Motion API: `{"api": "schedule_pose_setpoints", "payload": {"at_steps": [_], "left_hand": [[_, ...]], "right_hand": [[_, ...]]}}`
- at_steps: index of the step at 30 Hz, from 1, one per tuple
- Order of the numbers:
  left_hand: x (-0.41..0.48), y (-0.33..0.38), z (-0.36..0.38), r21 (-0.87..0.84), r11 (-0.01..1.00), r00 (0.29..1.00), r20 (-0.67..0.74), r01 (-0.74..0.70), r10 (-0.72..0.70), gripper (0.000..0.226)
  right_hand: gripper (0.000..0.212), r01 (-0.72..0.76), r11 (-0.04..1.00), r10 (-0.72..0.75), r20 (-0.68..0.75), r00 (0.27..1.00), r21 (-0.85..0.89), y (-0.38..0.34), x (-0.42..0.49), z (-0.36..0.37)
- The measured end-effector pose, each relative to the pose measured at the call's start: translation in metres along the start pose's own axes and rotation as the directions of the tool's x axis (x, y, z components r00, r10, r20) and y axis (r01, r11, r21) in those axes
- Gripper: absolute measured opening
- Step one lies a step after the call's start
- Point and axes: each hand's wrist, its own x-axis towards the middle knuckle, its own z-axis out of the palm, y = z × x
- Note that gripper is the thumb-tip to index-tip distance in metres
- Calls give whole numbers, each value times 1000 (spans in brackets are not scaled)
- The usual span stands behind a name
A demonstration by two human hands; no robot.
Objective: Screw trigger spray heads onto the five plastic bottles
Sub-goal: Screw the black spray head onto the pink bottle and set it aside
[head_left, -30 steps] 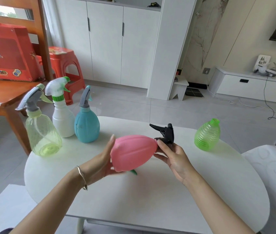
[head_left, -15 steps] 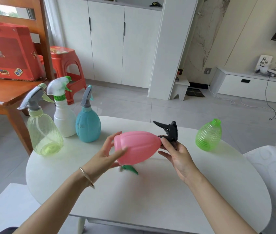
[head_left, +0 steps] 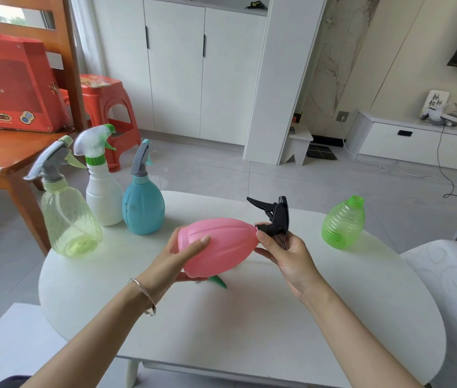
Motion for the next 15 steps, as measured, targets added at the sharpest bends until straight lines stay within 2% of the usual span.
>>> {"api": "schedule_pose_setpoints", "payload": {"at_steps": [5,9,13,15], "left_hand": [[-4,8,1,128,973,978,-60,-192,201,67],[-7,11,-2,160,946,954,-59,-280,293,71],[-11,15,-8,119,965,965,-91,-234,246,66],[-14,17,-12,28,985,980,-97,-172,174,68]], "right_hand": [[27,37,991,-35,-19,999,127,-1,-1,9],[28,59,987,-57,-15,998,150,-5,1,15],[26,98,990,-94,-37,995,100,-8,2,28],[22,119,991,-117,-35,993,61,-9,3,38]]}}
